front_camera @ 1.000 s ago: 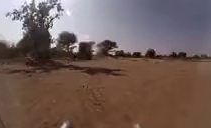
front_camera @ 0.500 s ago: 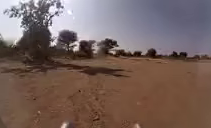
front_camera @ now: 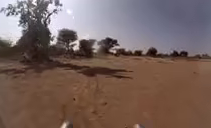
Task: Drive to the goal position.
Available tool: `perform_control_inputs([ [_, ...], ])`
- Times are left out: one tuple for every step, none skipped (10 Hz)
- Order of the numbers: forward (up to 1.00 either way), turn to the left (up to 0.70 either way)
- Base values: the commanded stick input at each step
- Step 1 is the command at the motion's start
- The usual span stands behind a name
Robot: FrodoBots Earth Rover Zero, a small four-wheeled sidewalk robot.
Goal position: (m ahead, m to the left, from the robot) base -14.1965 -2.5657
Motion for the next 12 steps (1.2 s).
perform_control_inputs([
  [0.00,0.00],
  [0.00,0.00],
  [0.00,0.00],
  [0.00,0.00],
  [0.00,0.04],
  [0.00,0.04],
  [0.00,0.05],
  [0.00,0.22],
  [0.00,0.49],
  [0.00,0.70],
  [0.00,0.70],
  [0.00,0.70],
])
